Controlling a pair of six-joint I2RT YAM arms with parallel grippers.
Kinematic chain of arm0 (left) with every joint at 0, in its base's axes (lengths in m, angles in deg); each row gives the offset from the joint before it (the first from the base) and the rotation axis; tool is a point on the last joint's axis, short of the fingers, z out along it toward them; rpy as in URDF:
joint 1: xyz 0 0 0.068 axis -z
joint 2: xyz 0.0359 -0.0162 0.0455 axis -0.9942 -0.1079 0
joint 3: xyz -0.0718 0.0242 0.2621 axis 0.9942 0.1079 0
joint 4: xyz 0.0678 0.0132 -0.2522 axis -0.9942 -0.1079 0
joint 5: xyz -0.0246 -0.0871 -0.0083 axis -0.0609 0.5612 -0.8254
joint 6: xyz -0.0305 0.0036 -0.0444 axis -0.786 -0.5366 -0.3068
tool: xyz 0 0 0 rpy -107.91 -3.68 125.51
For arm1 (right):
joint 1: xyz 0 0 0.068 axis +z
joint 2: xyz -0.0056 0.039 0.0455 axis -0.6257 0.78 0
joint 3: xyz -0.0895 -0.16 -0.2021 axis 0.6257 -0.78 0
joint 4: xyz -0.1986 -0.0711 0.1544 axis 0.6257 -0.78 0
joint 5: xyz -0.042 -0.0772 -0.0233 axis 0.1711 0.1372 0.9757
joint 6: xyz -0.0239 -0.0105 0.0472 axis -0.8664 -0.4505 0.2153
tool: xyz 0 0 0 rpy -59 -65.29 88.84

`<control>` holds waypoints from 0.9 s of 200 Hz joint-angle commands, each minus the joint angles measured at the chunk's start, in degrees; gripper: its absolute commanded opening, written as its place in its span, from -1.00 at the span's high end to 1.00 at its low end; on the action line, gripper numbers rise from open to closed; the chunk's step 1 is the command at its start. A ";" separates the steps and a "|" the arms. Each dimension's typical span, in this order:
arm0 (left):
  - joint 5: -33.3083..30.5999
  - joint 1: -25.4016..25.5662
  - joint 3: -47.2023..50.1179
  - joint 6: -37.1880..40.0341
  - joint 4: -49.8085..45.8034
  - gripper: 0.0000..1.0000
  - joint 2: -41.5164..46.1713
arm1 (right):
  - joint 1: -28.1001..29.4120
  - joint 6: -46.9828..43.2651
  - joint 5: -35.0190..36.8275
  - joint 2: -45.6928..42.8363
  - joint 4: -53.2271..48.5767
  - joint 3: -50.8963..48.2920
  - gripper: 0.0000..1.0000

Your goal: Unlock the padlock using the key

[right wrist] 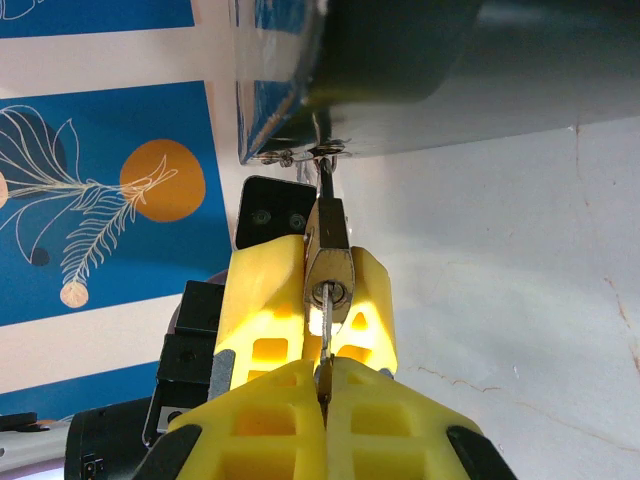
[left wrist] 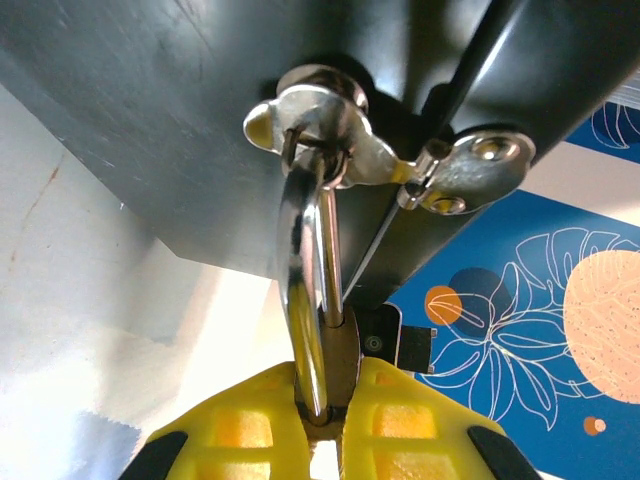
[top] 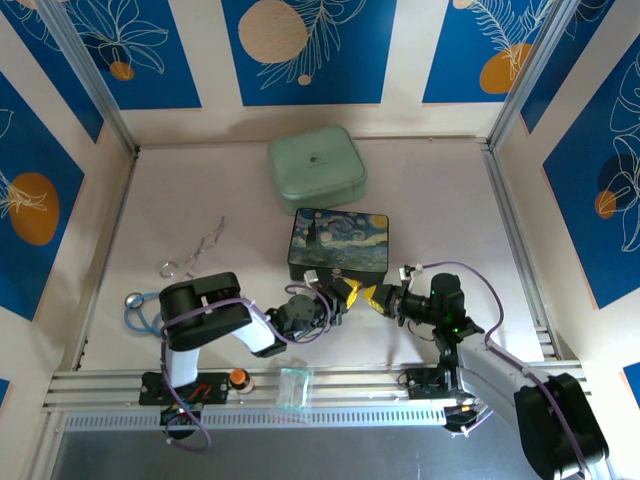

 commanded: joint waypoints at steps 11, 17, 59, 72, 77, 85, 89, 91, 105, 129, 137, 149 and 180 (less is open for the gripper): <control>5.19 1.07 -2.53 0.39 4.41 1.00 -0.59 | -0.78 -2.25 -3.74 -1.77 0.68 -0.12 1.00; 5.50 1.18 -2.84 0.36 4.41 1.00 -0.54 | -1.64 -2.52 -4.42 -1.50 0.58 -0.22 1.00; 5.20 2.30 -2.95 0.74 4.33 1.00 1.75 | -7.98 -4.52 -10.67 2.20 1.28 0.64 1.00; 5.09 2.30 -3.17 0.75 4.33 1.00 1.49 | -8.07 -4.65 -11.24 2.88 1.78 1.12 1.00; 5.07 2.30 -3.17 0.57 4.40 1.00 1.16 | -7.86 -4.57 -11.46 3.05 2.29 1.26 1.00; 5.41 2.30 -3.57 0.14 4.41 1.00 0.41 | -7.70 -4.27 -11.78 3.22 2.46 1.56 1.00; 5.59 2.30 -3.66 -0.06 4.41 1.00 0.12 | -7.70 -4.34 -11.97 3.11 2.14 1.73 1.00; 5.61 2.30 -3.69 -0.08 4.41 1.00 -0.05 | -7.70 -4.35 -12.06 3.04 2.03 1.78 1.00; 5.70 2.30 -3.72 -0.25 4.41 1.00 -0.54 | -9.17 -5.31 -13.74 2.60 -0.03 1.97 1.00; 5.09 2.30 -2.63 0.47 4.41 1.00 -0.19 | -12.66 -6.47 -17.64 2.11 -3.34 3.43 1.00; 5.06 2.30 -2.48 0.37 4.41 1.00 -0.31 | -12.95 -6.52 -18.46 2.22 -4.05 3.93 1.00; 4.93 2.30 -2.47 0.15 4.41 1.00 -0.69 | -12.97 -6.83 -19.45 2.44 -5.36 4.55 1.00; 4.41 2.22 -2.56 -0.20 4.41 1.00 -1.51 | -12.96 -6.93 -21.11 3.77 -7.10 5.32 1.00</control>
